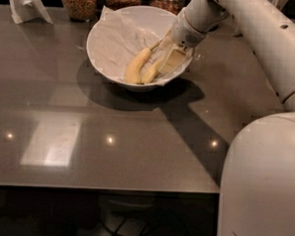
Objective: Pick banana from white bowl
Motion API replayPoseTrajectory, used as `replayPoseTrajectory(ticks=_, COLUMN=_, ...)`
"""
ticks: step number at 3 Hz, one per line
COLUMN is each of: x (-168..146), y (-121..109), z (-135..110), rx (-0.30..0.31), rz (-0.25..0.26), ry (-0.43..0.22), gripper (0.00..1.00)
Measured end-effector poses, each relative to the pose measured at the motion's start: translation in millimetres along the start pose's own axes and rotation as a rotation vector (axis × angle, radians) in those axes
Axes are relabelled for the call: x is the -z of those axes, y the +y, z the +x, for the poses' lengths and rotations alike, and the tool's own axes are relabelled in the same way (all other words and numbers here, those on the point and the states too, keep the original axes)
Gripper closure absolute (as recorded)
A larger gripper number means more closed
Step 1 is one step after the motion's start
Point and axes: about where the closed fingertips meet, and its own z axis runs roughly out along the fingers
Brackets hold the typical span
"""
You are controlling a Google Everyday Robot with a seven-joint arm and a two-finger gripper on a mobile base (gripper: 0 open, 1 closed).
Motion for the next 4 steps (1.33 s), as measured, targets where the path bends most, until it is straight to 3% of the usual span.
replayPoseTrajectory(ticks=1, x=-9, y=4, z=-1, rx=0.043, rz=-0.047, ry=0.028, gripper=0.43)
replayPoseTrajectory(ticks=3, x=-15, y=13, z=-6, rx=0.127, rz=-0.122, ry=0.066, gripper=0.86)
replayPoseTrajectory(ticks=4, x=-12, y=15, z=-10, rx=0.153, rz=-0.138, ry=0.071, gripper=1.0)
